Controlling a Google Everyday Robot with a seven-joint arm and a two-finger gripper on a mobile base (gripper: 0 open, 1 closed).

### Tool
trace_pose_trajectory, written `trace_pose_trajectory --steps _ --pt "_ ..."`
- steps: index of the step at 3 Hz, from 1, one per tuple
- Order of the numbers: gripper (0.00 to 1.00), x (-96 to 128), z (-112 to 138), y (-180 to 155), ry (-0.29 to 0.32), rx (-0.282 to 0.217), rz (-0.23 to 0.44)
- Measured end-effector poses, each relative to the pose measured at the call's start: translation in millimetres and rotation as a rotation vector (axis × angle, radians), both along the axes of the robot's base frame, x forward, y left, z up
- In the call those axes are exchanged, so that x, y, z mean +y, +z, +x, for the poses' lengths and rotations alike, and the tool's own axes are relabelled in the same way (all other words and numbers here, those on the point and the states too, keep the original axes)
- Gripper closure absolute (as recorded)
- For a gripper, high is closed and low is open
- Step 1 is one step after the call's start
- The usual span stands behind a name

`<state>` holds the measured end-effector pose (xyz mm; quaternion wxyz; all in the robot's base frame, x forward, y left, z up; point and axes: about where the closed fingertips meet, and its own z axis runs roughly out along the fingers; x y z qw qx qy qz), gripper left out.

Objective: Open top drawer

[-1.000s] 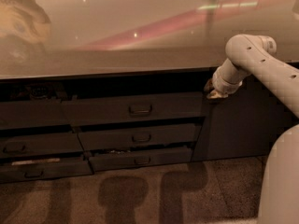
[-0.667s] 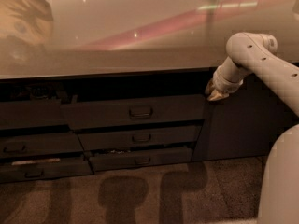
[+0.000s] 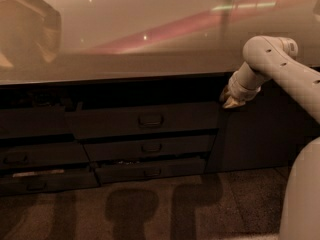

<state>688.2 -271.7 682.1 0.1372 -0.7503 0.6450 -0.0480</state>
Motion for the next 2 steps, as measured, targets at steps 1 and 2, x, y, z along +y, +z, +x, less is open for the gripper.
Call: trace_pose_trajectory --steps 1,2 --pt "1.0 0.0 -0.3 2.4 0.0 0.0 0.0" --pt "1.0 -0.4 -8.0 -0.7 0.008 -0.002 -0.001"
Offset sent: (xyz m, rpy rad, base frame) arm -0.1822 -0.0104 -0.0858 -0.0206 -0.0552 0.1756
